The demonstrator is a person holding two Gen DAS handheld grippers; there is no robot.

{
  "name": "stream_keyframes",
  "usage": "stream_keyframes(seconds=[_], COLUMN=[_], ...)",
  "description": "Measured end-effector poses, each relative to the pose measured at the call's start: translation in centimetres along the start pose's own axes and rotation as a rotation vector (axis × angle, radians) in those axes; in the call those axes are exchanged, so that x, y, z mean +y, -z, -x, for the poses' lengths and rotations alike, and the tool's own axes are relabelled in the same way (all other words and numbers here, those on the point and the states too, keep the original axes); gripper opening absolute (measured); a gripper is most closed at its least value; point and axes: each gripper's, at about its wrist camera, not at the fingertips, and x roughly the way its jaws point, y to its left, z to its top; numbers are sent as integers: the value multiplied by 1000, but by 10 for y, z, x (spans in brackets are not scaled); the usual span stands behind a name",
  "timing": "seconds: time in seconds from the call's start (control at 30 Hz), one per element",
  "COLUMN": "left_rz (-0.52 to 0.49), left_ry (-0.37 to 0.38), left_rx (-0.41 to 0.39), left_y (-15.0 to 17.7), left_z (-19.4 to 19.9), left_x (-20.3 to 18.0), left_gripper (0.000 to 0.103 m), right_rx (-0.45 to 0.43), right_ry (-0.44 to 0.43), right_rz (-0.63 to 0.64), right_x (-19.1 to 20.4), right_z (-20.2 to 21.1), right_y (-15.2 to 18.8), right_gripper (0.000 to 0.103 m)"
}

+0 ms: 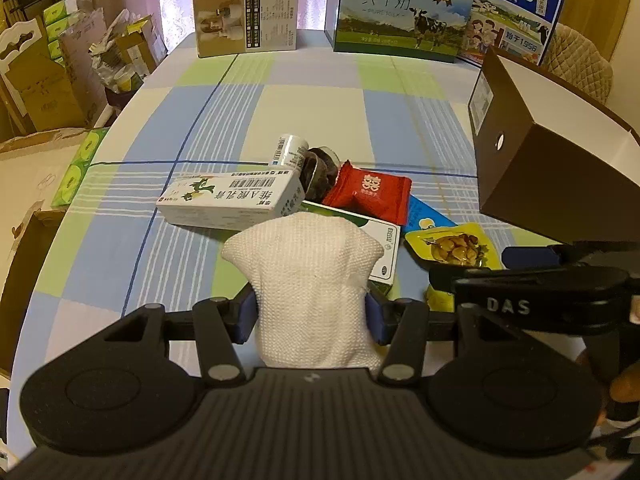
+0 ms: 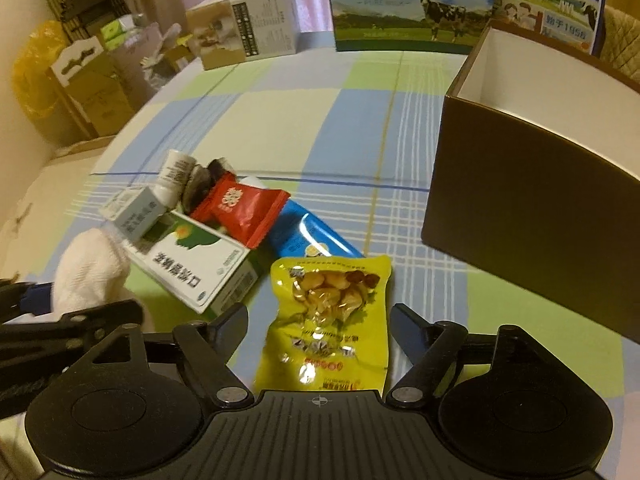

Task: Organize objects
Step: 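Hold the sock in left tool while right tool grasps the yellow snack packet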

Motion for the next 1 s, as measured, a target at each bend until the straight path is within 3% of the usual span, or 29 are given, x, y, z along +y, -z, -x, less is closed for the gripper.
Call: stream_keyframes(seconds=[0.3, 0.37, 0.6, 1.0], left_rz=[-1, -4, -12, -34], left_ry=[-15, -19, -26, -23], left_rx=[9, 11, 18, 2], left_y=[1, 1, 3, 6], left_z=[-5, -6, -9, -2], left_x=[1, 0, 1, -5], left_gripper=[49, 49, 49, 49], right_rx=[8, 6, 0, -4], right_ry=[65, 66, 36, -7], right_rz=[31, 47, 73, 66], right_x=[4, 5, 5, -6], right_z=[-16, -16, -4, 20], right_y=[4, 5, 2, 3], right_gripper=[75, 68, 54, 51])
